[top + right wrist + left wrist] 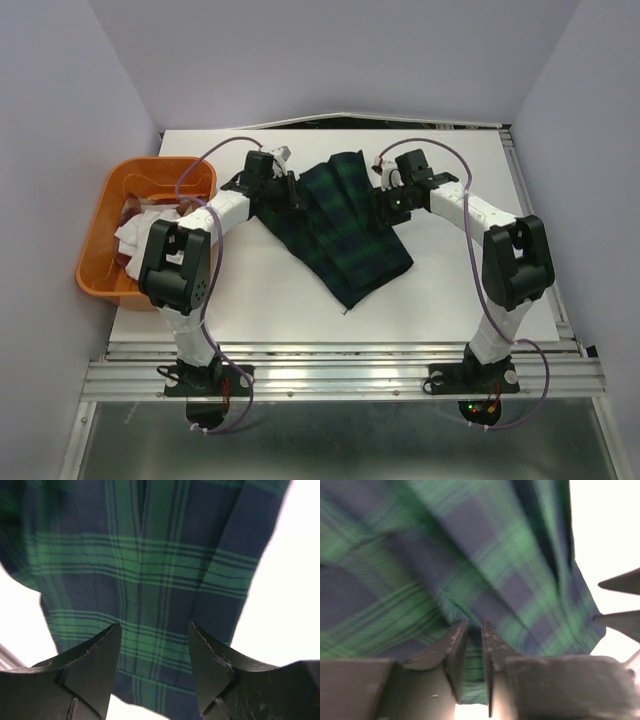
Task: Fold and stack the skirts
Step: Fold the skirt
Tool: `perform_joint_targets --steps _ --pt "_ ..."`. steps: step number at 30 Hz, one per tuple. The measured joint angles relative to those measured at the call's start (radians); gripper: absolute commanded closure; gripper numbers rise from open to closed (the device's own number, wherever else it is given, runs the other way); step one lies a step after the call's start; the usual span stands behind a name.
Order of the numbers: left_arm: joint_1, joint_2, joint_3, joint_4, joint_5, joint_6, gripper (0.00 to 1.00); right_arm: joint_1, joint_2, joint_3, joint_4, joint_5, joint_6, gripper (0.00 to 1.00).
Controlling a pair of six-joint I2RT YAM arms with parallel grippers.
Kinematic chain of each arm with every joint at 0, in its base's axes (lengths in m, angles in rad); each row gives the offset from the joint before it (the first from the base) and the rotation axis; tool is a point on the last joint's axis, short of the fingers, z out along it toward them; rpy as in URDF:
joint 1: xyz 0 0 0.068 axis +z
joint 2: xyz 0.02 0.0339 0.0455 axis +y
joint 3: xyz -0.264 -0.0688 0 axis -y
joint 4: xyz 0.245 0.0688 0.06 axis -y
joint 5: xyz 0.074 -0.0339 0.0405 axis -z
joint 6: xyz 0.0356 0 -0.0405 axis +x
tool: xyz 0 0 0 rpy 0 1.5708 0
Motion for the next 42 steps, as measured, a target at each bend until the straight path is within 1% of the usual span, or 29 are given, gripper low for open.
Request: perform_joint_targets --steps 2,3,6,7,10,14,15,16,18,20,21,23,26,30,34,38,42 --pt "0.029 -0.008 -0.01 -0.003 -0.016 0.002 0.62 0.011 0.018 -0.025 0.013 0.002 -0.016 0.4" --pt "0.043 -0.024 -0.026 -0.008 -0.026 0.006 0.53 0.013 0.036 -0.036 0.016 0.005 -0.022 0.42" --pt "0.076 -0.104 -0.081 -0.042 -0.063 0.02 0.52 0.016 0.104 -0.048 0.017 0.036 -0.029 0.44" --pt "0.079 -0.129 -0.094 -0.048 -0.068 0.024 0.52 0.016 0.132 -0.05 0.024 0.048 -0.028 0.45" --pt "0.09 -0.21 -0.119 -0.074 -0.063 0.032 0.54 0.011 0.122 -0.074 0.054 0.081 -0.019 0.46" --pt "0.095 -0.264 -0.156 -0.068 -0.003 0.034 0.61 0.011 0.087 -0.122 0.079 0.109 0.005 0.45" --pt "0.094 -0.266 -0.169 -0.065 0.012 0.033 0.65 0.011 0.077 -0.134 0.079 0.112 0.011 0.44" --pt "0.093 -0.266 -0.194 -0.057 0.032 0.032 0.67 0.012 0.062 -0.148 0.071 0.115 0.019 0.42" --pt "0.088 -0.257 -0.235 -0.049 0.067 0.02 0.71 0.012 0.044 -0.161 0.053 0.113 0.029 0.39" --pt "0.082 -0.232 -0.259 -0.035 0.095 0.005 0.72 0.012 0.021 -0.162 0.026 0.1 0.041 0.38" --pt "0.08 -0.205 -0.263 -0.029 0.108 0.0 0.75 0.012 0.012 -0.159 0.018 0.089 0.045 0.38" --pt "0.075 -0.148 -0.263 0.002 0.125 -0.01 0.79 0.013 0.005 -0.115 -0.028 0.061 0.053 0.38" --pt "0.074 -0.057 -0.246 0.031 0.136 -0.017 0.82 0.032 0.005 -0.012 -0.051 0.037 0.06 0.38" --pt "0.074 0.045 -0.222 0.047 0.114 -0.022 0.87 0.098 0.006 0.128 -0.05 0.006 0.072 0.4" --pt "0.081 0.056 -0.209 0.05 0.099 -0.029 0.87 0.193 0.047 0.195 -0.045 0.002 0.082 0.41" --pt "0.082 0.056 -0.208 0.048 0.094 -0.034 0.87 0.279 0.126 0.196 -0.043 0.045 0.086 0.39" --pt "0.082 0.057 -0.205 0.047 0.091 -0.037 0.87 0.333 0.213 0.196 -0.044 0.108 0.09 0.38"
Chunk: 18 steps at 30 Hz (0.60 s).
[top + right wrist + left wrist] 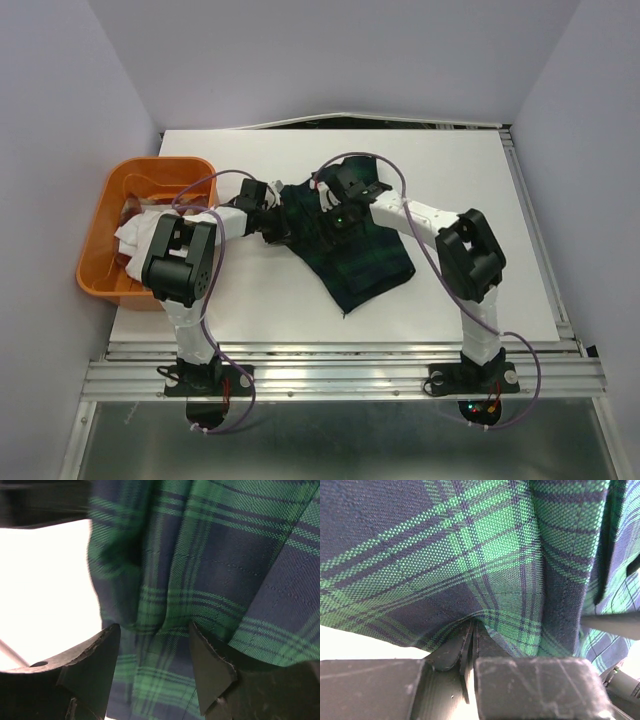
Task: Fold and stack the skirts
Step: Fold the skirt
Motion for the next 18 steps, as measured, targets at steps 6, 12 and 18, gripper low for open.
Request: perform_joint_targets --steps 6,12,18 --pt "0.0 0.0 0.0 0.0 0.0 0.0 0.87 0.002 0.059 0.016 0.0 0.059 0.006 0.56" --pt "0.0 0.0 0.0 0.003 -0.004 -0.001 0.87 -0.002 0.061 0.032 0.001 0.093 0.005 0.8" --pt "0.0 0.0 0.0 0.004 -0.006 -0.001 0.87 -0.002 0.058 0.032 -0.002 0.114 -0.007 0.58"
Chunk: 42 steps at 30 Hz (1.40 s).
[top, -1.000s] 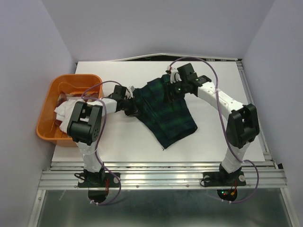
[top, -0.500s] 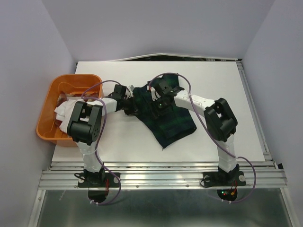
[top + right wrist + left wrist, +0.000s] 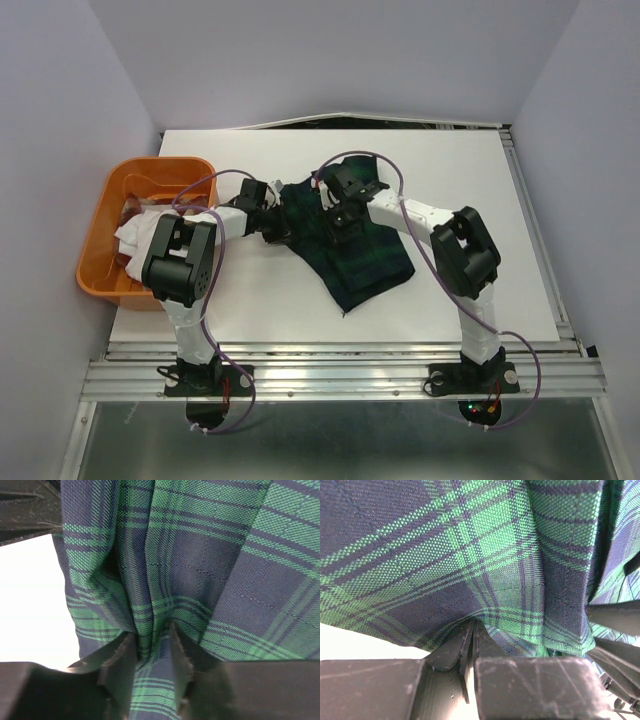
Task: Fold and stack the skirts
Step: Fold the skirt
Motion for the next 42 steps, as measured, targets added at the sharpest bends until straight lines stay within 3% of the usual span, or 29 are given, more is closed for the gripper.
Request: perform_joint_targets --steps 11,18,20,24,30,31,32,42 --pt "0.0 0.0 0.0 0.0 -0.001 0.001 0.87 0.0 -0.029 0.0 -0.013 -0.038 -0.017 0.58" --pt "0.0 0.0 0.0 -0.001 -0.001 0.001 0.87 0.0 -0.061 0.0 -0.013 -0.04 -0.023 0.77" --pt "0.0 0.0 0.0 -0.001 -0.001 0.001 0.87 0.0 -0.061 0.0 -0.014 -0.041 -0.024 0.77" --pt "0.0 0.0 0.0 -0.001 0.0 0.001 0.87 0.0 -0.061 0.0 -0.014 -0.047 -0.024 0.66" --pt "0.0 0.0 0.0 -0.001 0.0 0.001 0.87 0.0 -0.061 0.0 -0.024 -0.07 -0.025 0.78" --pt "0.0 0.0 0.002 -0.002 0.0 0.001 0.87 0.0 -0.06 0.0 -0.027 -0.075 -0.024 0.92" --pt "0.0 0.0 0.002 -0.003 -0.001 0.001 0.87 0.0 -0.06 0.0 -0.029 -0.08 -0.025 0.98" --pt "0.0 0.005 0.01 -0.008 0.0 0.001 0.88 -0.023 -0.059 0.056 -0.058 -0.146 0.014 0.99"
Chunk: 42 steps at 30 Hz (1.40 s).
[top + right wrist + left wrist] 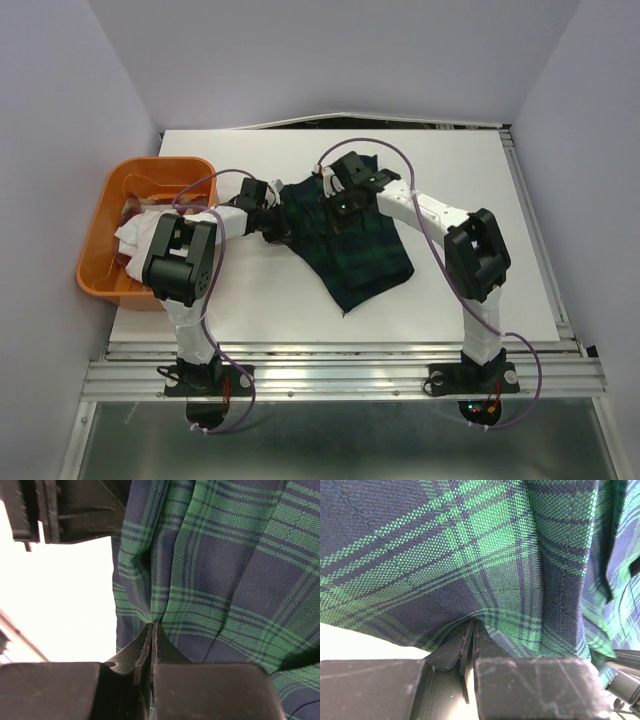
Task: Fold and stack the skirts
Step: Fold the skirt
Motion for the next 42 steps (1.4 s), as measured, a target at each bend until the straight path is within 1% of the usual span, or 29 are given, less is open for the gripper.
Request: perform_joint_targets --steps 8,19,22,25,27,28,30,32,33,34,38,42 --pt "0.0 0.0 0.001 0.0 0.0 0.0 0.89 -0.016 -0.021 0.007 -0.001 -0.104 0.045 0.99" --pt "0.0 0.0 0.001 0.0 -0.001 0.0 0.89 -0.024 -0.171 -0.002 0.008 -0.265 0.067 0.99" --pt "0.0 0.0 0.001 0.0 -0.001 0.0 0.89 -0.024 -0.174 -0.037 0.058 -0.303 0.088 0.99" --pt "0.0 0.0 0.001 0.0 -0.001 0.0 0.87 -0.024 -0.166 -0.11 0.11 -0.33 0.113 0.99" --pt "0.0 0.0 0.003 -0.005 -0.003 0.0 0.84 -0.024 -0.147 -0.151 0.137 -0.346 0.126 0.99" --pt "0.0 0.0 0.005 -0.008 -0.005 0.002 0.79 -0.024 -0.13 -0.173 0.151 -0.353 0.13 0.99" --pt "0.002 0.0 0.01 -0.019 -0.006 0.009 0.74 -0.024 -0.099 -0.214 0.186 -0.359 0.139 0.99" --pt "0.005 -0.005 0.016 -0.034 -0.01 0.015 0.66 -0.024 -0.076 -0.256 0.215 -0.36 0.145 0.99" --pt "0.008 -0.011 0.017 -0.04 -0.014 0.02 0.6 -0.024 -0.064 -0.273 0.229 -0.36 0.148 0.99" --pt "0.015 -0.023 0.017 -0.056 -0.017 0.023 0.58 -0.024 -0.056 -0.282 0.24 -0.36 0.149 0.99" --pt "0.046 -0.108 0.017 -0.116 -0.037 0.045 0.54 -0.024 -0.023 -0.298 0.28 -0.362 0.156 0.99" --pt "0.066 -0.218 0.03 -0.143 -0.037 0.053 0.57 -0.024 -0.011 -0.299 0.304 -0.363 0.161 0.99"
